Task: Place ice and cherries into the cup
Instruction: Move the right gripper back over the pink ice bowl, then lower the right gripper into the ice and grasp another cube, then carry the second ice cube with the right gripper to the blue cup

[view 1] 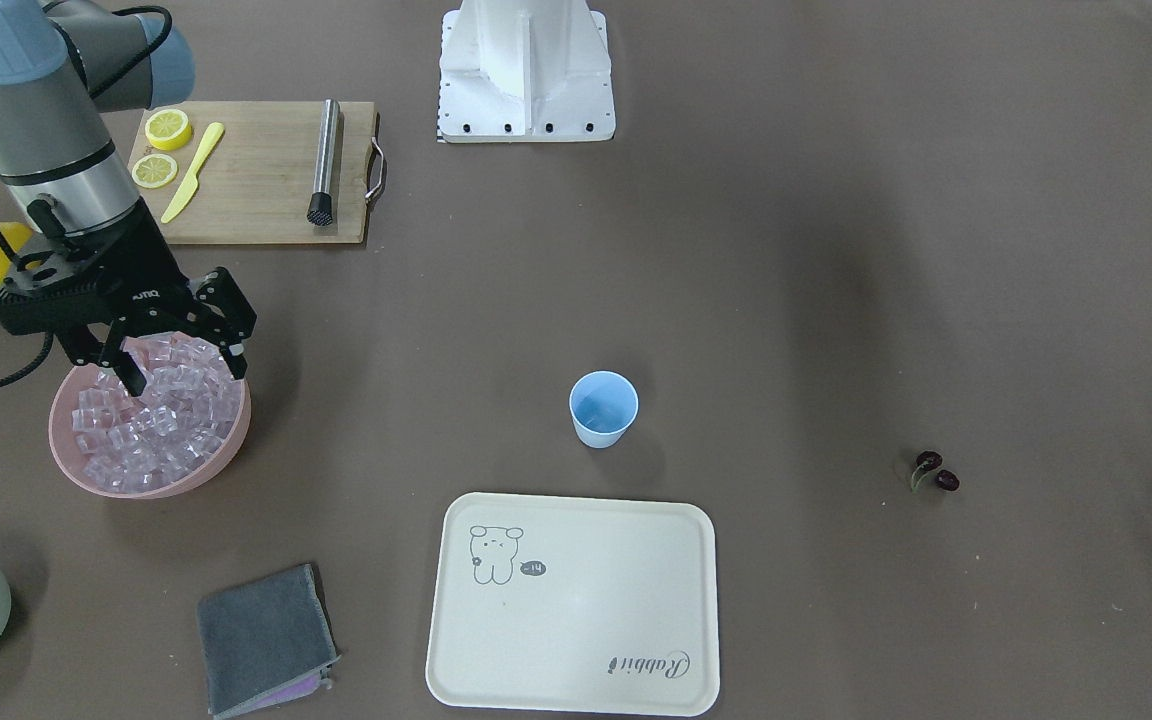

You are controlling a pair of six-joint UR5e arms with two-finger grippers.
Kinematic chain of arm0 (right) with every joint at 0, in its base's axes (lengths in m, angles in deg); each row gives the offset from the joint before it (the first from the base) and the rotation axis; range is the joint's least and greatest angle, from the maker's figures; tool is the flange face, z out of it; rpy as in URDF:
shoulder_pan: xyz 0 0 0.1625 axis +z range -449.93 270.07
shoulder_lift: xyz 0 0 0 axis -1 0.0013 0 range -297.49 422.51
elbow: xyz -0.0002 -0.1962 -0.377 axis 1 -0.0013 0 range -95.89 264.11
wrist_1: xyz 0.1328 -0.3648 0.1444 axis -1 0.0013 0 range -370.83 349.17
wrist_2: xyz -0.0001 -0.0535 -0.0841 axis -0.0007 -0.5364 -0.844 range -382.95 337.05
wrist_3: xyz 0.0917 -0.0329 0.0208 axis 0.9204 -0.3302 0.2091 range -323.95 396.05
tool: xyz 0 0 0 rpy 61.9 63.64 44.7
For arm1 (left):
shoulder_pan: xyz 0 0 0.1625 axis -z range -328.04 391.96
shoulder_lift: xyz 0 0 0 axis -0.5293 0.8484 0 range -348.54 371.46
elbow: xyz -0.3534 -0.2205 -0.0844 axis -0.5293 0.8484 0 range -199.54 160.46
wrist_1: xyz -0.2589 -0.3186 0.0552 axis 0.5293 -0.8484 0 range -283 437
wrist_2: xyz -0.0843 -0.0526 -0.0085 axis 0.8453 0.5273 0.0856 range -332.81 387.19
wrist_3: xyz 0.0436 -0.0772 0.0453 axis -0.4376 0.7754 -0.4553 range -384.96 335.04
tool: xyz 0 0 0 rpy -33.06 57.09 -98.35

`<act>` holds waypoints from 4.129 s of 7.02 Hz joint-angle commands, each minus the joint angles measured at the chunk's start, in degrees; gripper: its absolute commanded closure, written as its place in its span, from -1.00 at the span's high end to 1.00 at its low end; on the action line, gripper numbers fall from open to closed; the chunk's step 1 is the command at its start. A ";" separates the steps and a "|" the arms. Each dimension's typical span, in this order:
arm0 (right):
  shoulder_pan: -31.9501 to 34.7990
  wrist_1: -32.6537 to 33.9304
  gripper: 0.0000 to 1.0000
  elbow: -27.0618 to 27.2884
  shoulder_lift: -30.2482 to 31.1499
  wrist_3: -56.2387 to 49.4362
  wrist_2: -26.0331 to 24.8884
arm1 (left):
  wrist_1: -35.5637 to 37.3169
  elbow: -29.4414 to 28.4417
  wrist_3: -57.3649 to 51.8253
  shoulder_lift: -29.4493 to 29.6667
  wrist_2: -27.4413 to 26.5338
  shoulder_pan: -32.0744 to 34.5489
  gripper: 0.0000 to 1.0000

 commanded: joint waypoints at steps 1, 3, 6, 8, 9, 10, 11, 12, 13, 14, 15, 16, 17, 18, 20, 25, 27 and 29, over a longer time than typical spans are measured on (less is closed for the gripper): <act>-0.08 0.00 1.00 -0.08 5.10 0.19 -0.38 | -0.14 0.79 -0.10 -0.35 -0.09 0.00 0.96; -0.78 -0.53 1.00 -4.97 4.07 0.19 -0.73 | -1.97 0.88 0.08 -1.05 -0.09 0.00 0.96; -0.96 -0.53 1.00 -12.62 -0.92 0.27 -2.32 | -1.98 0.88 0.08 -1.05 -0.09 0.00 0.96; -1.49 -0.53 1.00 -14.76 -1.83 0.19 -4.16 | -1.90 0.70 -0.01 -0.79 -0.09 -0.09 0.96; -1.40 -0.44 1.00 -13.28 -1.04 0.27 -4.08 | -1.90 0.44 -0.01 -0.53 -0.09 -0.09 0.96; -1.49 -0.44 1.00 -13.09 -0.77 0.27 -3.73 | -1.90 0.26 -0.10 -0.44 -0.09 -0.09 0.96; -1.75 -0.53 0.96 -12.39 0.71 0.27 -3.46 | -1.90 0.17 -0.10 -0.44 -0.09 0.00 0.96; -2.19 -0.53 0.72 -10.65 2.38 0.27 -3.11 | -1.90 0.26 -0.10 -0.44 -0.09 0.00 0.96; -2.89 -0.53 0.66 -10.54 2.48 0.36 -3.02 | -1.90 0.17 -0.10 -0.44 -0.27 0.00 0.96; -3.77 -0.53 0.57 -9.93 2.31 0.36 -3.02 | -1.90 0.26 -0.18 -0.44 -0.27 0.00 0.96; -4.47 -0.53 0.57 -10.10 2.13 0.36 -3.02 | -1.90 0.35 -0.18 -0.53 -0.27 0.00 0.96; -4.65 -0.53 0.57 -10.28 2.48 0.36 -3.11 | -1.90 0.18 -0.10 -0.44 -0.27 0.00 0.96; -4.65 -0.53 0.55 -10.19 2.92 0.36 -3.11 | -1.90 0.17 -0.18 -0.35 -0.27 0.00 0.96; -4.65 -0.53 0.28 -9.84 3.70 0.36 -3.02 | -1.90 0.26 -0.18 -0.26 -0.27 0.00 0.96; -4.74 -0.53 -0.66 -9.49 4.32 0.36 -3.02 | -1.90 0.26 -0.10 -0.26 -0.27 0.00 0.96; -1.51 0.08 -1.00 -6.43 3.45 -0.43 -1.98 | -1.98 0.52 -0.10 -0.88 -0.27 0.00 0.96; -0.08 0.08 -1.00 -2.73 1.18 -0.43 -2.31 | -1.98 0.61 0.08 -0.79 -0.18 0.00 0.96; -2.44 2.18 -1.00 -4.64 -8.98 0.01 -6.17 | -1.98 0.79 0.25 -1.14 -0.18 0.00 0.96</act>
